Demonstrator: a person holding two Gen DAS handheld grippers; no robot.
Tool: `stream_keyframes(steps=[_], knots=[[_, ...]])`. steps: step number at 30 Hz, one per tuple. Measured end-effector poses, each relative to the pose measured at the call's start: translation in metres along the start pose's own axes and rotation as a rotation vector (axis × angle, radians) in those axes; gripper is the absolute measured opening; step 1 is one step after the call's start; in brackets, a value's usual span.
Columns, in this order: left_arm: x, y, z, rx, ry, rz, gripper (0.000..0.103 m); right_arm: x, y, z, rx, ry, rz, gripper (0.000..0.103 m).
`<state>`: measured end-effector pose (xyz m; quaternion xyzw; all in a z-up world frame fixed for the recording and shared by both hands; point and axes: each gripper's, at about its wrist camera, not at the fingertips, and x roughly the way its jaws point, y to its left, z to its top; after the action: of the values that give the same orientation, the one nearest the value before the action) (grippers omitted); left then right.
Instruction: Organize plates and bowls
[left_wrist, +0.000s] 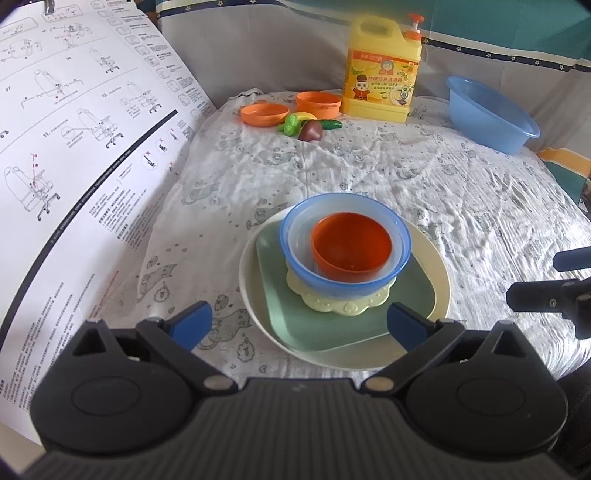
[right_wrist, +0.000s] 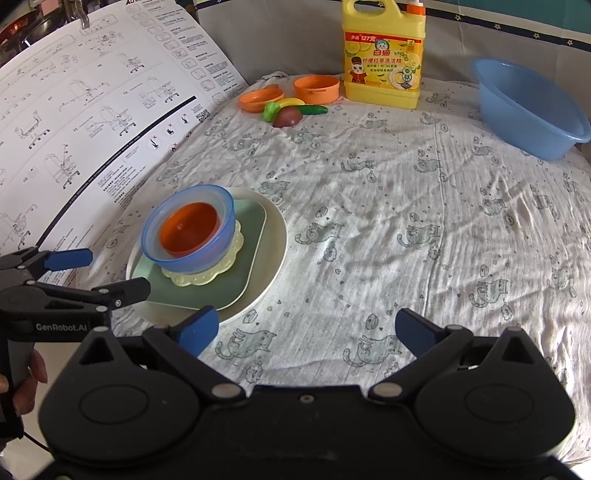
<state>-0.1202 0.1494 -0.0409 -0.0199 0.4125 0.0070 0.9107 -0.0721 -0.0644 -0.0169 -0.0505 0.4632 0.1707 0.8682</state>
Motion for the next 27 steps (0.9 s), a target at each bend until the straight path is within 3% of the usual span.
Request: stream_keyframes(steps=[27], knots=[[-0.012, 0.000, 0.002, 0.040, -0.025, 0.009, 0.103, -0.008, 0.007, -0.001, -0.031, -0.028, -0.005, 0.103]])
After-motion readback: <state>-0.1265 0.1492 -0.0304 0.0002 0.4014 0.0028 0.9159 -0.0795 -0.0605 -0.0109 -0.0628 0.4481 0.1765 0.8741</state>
